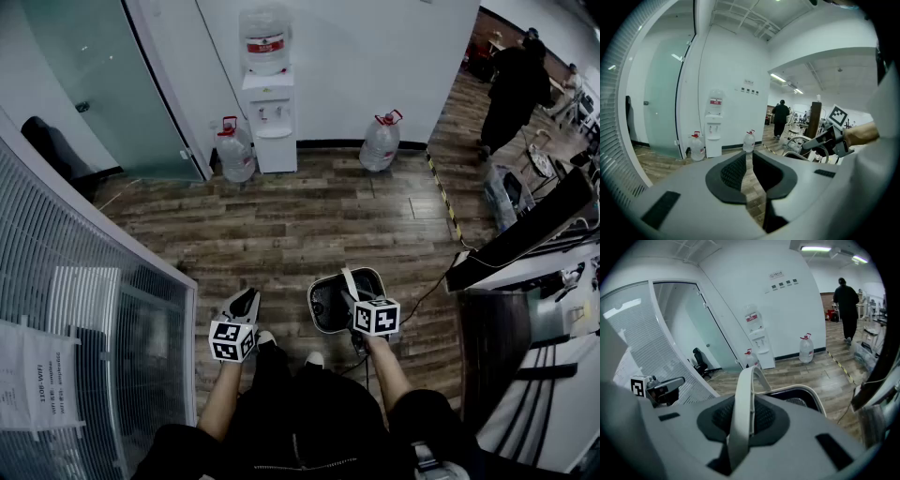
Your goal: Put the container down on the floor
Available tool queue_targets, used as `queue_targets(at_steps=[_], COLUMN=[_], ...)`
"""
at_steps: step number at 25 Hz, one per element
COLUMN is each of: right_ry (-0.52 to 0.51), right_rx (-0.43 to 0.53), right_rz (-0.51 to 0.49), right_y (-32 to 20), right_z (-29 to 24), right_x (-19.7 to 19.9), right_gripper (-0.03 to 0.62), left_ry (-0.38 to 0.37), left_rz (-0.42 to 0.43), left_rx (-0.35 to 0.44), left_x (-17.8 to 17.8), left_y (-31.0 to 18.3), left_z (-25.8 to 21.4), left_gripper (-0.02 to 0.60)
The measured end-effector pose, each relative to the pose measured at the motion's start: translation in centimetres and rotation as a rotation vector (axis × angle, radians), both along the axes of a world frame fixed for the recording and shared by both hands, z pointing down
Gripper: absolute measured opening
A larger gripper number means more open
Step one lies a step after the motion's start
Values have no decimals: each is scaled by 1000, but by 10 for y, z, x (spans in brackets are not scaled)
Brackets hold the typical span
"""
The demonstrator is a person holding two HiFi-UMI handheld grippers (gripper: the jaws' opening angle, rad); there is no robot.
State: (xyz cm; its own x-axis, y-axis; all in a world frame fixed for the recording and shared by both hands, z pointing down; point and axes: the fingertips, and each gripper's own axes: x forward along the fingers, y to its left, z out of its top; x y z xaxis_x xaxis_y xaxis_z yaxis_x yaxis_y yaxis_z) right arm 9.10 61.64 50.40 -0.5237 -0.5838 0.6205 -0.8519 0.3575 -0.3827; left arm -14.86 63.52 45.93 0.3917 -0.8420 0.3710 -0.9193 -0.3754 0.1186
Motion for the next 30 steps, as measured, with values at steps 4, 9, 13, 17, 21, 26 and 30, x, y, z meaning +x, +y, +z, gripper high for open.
queue_targets(at_steps=[4, 9, 13, 17, 21, 26, 30], right_ry=[4, -25, -38, -53, -65, -83, -93], right_rx=[7, 15, 7, -3, 3, 16, 29], right_rz=[-9, 5, 1, -5, -14, -13, 1], right_y=[0, -1, -3, -3, -4, -7, -11], right_z=[-1, -2, -1, -2, -5, -13, -20], right_x=[8, 18, 21, 19, 19, 15, 15], right_gripper=[57, 61, 63, 63, 63, 63, 63], left_ry=[2, -8, -5, -5, -10, -11, -18], left_rz=[23, 60, 75, 75, 70, 74, 86], left_rx=[-6, -34, -34, -30, -27, -2, 7], left_x=[19, 39, 49, 52, 56, 58, 59], left_y=[-2, -2, -4, -8, -11, -17, -24], left_z=[0, 6, 6, 2, -4, -17, -27], left_gripper=[52, 52, 52, 52, 52, 52, 52])
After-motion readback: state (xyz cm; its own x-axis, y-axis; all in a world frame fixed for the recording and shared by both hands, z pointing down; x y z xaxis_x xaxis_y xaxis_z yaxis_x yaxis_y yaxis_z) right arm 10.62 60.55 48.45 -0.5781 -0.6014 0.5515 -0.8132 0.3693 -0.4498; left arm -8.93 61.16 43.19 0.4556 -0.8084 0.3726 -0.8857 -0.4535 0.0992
